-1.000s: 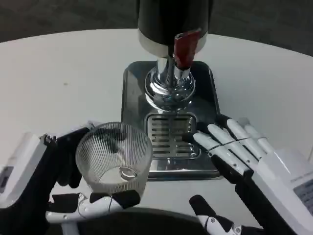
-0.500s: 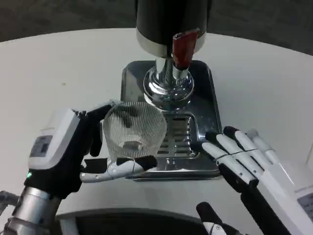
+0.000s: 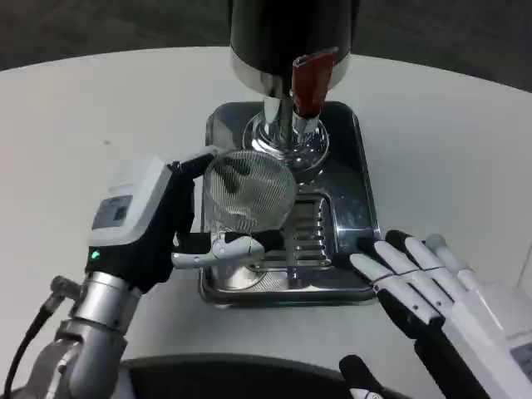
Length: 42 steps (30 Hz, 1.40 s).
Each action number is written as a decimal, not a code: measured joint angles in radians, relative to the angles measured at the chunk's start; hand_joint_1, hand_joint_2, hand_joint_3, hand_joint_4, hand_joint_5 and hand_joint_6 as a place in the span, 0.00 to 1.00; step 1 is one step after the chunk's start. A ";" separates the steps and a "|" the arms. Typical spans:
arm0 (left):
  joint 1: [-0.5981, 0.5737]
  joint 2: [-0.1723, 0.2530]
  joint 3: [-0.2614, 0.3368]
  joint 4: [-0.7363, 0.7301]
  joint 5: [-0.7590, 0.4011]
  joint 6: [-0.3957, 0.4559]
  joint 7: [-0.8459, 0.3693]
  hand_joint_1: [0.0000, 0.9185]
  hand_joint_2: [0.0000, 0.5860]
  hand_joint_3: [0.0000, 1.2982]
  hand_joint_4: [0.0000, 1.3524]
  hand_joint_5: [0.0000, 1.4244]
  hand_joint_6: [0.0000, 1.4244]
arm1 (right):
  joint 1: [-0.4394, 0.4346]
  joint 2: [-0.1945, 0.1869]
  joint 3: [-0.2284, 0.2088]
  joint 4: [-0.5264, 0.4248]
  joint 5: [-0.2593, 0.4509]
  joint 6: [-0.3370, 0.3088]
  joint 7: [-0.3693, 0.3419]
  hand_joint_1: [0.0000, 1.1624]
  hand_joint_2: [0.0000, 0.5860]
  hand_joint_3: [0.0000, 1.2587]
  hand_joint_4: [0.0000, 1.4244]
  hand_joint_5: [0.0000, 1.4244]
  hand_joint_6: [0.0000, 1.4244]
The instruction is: Grasp the cup under the faucet to collect the drink, then remove the cup.
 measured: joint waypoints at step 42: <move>-0.313 -0.038 -0.255 0.506 -0.036 -0.078 0.259 0.40 0.15 0.15 0.13 0.38 0.44 | 0.073 0.059 0.021 -0.023 -0.026 0.004 -0.027 0.42 0.80 0.15 0.07 0.08 0.04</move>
